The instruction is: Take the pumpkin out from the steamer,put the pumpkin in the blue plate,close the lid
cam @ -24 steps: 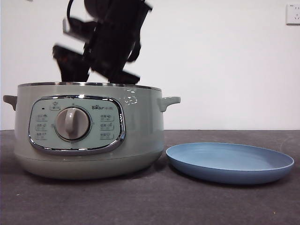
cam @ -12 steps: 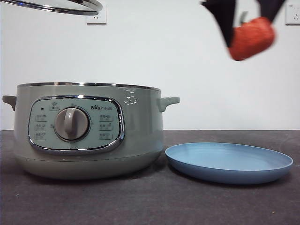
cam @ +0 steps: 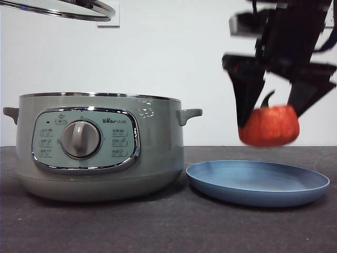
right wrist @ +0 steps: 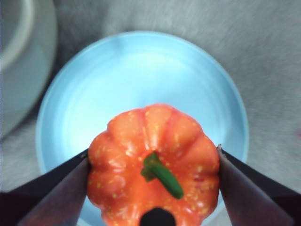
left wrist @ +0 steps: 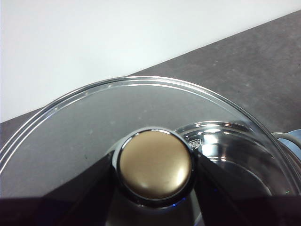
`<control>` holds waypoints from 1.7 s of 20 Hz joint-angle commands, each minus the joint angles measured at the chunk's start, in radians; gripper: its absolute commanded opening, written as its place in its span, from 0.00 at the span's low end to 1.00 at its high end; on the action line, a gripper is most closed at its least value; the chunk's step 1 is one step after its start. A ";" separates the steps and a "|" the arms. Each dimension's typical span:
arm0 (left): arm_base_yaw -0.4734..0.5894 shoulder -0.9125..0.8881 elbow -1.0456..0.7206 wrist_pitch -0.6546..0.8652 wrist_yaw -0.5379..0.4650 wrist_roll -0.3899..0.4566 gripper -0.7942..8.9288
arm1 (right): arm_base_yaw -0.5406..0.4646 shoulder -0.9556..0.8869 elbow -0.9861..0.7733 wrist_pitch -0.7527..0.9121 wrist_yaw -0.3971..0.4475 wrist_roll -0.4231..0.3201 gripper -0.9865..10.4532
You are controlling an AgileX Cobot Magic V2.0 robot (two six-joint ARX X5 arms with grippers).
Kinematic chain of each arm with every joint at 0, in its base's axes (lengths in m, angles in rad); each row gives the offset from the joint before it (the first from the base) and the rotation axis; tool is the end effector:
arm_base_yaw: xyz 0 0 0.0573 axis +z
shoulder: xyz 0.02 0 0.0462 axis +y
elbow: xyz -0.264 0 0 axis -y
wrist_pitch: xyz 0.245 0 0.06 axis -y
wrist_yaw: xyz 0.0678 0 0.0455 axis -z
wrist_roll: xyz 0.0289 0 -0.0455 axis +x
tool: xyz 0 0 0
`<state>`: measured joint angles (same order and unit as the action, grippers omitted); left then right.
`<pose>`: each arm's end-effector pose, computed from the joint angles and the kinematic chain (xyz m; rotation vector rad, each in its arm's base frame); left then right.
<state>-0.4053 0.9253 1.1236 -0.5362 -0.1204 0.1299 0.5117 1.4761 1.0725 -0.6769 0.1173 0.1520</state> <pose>0.1673 -0.0680 0.3895 0.2160 0.3089 -0.3033 0.2540 0.1387 0.2401 -0.1996 1.0540 0.2746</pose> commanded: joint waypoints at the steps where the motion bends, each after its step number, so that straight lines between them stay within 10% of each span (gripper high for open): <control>1: 0.000 -0.011 0.011 0.057 -0.003 0.001 0.07 | -0.002 0.060 -0.014 0.038 -0.032 -0.014 0.09; 6: 0.000 -0.011 0.011 0.055 -0.002 -0.003 0.07 | -0.002 0.168 -0.014 0.071 -0.040 -0.018 0.12; 12: 0.000 -0.011 0.011 0.041 -0.003 -0.003 0.07 | -0.002 0.179 -0.014 0.068 -0.040 -0.010 0.59; 34: -0.018 0.375 0.010 0.123 0.285 -0.056 0.07 | -0.002 -0.370 -0.013 0.074 -0.032 -0.011 0.58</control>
<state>-0.4202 1.3106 1.1236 -0.4553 0.1562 0.0780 0.5098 1.1046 1.0672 -0.6052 0.0814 0.1421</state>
